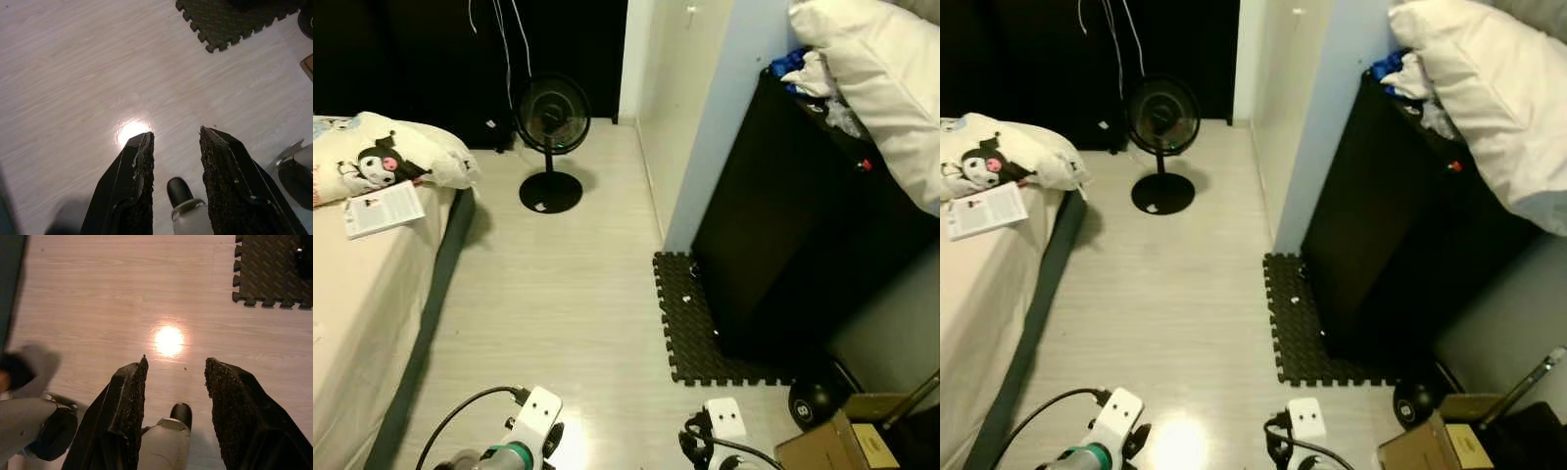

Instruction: Clean up the room

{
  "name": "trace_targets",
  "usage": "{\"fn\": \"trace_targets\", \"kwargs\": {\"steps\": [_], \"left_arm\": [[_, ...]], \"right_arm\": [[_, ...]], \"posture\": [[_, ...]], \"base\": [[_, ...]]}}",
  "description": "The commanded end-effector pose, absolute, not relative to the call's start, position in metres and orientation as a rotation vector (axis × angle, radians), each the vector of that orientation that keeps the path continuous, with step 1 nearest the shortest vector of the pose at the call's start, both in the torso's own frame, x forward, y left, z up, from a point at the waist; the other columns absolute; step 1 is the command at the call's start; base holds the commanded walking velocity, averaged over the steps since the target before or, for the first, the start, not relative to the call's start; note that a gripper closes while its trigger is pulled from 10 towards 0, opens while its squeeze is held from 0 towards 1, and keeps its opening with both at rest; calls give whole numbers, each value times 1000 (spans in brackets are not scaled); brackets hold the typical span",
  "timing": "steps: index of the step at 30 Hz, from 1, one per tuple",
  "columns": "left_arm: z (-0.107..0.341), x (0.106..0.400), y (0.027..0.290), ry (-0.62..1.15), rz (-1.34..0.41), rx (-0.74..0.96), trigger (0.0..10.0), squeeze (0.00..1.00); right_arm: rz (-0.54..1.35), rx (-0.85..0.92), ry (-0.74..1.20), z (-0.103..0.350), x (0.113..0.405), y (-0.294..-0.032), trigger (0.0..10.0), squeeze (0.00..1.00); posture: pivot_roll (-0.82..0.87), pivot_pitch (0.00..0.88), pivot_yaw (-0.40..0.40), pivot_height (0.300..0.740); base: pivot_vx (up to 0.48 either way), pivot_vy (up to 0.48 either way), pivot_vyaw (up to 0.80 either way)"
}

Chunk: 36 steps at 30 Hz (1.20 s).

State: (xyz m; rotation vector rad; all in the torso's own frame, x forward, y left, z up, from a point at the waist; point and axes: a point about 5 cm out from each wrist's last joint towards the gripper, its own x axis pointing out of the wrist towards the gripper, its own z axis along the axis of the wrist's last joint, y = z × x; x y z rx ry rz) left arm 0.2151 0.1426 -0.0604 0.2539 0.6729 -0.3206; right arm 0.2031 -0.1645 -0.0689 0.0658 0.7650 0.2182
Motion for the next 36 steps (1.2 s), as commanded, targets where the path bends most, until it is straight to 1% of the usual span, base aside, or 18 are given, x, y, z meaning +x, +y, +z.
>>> {"fn": "trace_targets", "kwargs": {"steps": [1, 21, 28, 31, 32, 34, 35, 36], "left_arm": [[-63, 212, 143, 683, -333, 267, 10000, 0], [-66, 209, 145, 709, -327, 275, 10000, 0], [-66, 209, 146, 711, -326, 278, 10000, 0], [-66, 209, 147, 708, -322, 282, 10000, 0], [-63, 212, 149, 688, -300, 280, 10000, 0], [-58, 219, 151, 647, -283, 278, 10000, 0], [-58, 219, 151, 647, -283, 278, 10000, 0], [-48, 231, 152, 586, -269, 264, 10000, 0]], "right_arm": [[205, 69, 783, -71, 199, -167, 10000, 0], [210, 68, 773, -70, 200, -165, 10000, 0], [184, 69, 749, -67, 206, -168, 10000, 0], [147, 99, 715, -62, 215, -171, 10000, 0], [110, 157, 647, -51, 231, -172, 10000, 0], [99, 188, 583, -40, 246, -170, 10000, 0], [99, 188, 583, -40, 246, -170, 10000, 0], [106, 195, 531, -30, 258, -168, 10000, 0]], "posture": [[-6, 0, 21, 740], [-4, 0, 22, 740], [-1, 0, 19, 740], [-1, 0, 20, 740], [-5, 0, 20, 740], [-5, 0, 19, 740], [-5, 0, 19, 740], [-5, 0, 19, 740]], "base": [[480, 0, 0], [447, 0, 0], [413, 0, 0], [382, 0, 0], [300, 0, 0], [0, 0, 0], [0, 0, 0], [0, 0, 0]]}}
